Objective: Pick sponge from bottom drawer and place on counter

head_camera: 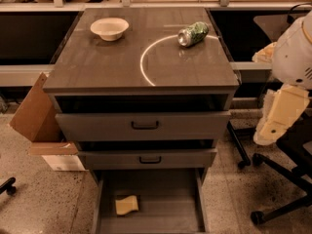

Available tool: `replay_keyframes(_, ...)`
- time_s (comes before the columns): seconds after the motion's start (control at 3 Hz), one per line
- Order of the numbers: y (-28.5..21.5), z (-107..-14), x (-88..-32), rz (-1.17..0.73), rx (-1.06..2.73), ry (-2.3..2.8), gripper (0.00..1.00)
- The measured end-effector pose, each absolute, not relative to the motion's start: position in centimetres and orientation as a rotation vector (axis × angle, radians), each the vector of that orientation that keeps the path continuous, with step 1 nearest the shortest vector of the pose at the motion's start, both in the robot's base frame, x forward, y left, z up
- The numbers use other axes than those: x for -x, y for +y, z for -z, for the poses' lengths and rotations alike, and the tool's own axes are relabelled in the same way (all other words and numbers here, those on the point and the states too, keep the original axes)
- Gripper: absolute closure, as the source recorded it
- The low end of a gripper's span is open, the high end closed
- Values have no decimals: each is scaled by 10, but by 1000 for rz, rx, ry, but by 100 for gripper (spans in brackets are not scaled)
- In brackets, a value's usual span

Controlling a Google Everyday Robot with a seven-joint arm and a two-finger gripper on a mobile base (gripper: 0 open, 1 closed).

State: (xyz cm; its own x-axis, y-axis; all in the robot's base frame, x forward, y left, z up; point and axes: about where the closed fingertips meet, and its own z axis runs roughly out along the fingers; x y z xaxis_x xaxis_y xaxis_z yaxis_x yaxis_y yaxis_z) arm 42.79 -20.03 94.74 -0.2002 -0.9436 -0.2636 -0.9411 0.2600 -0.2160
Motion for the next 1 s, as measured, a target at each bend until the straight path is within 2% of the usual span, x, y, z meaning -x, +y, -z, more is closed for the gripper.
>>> replay_keyframes(0.67,-196,-929,-431,-6,1768,2149,0)
replay_keyframes(1.0,-184,-882,-437,-76,1849,2065,0)
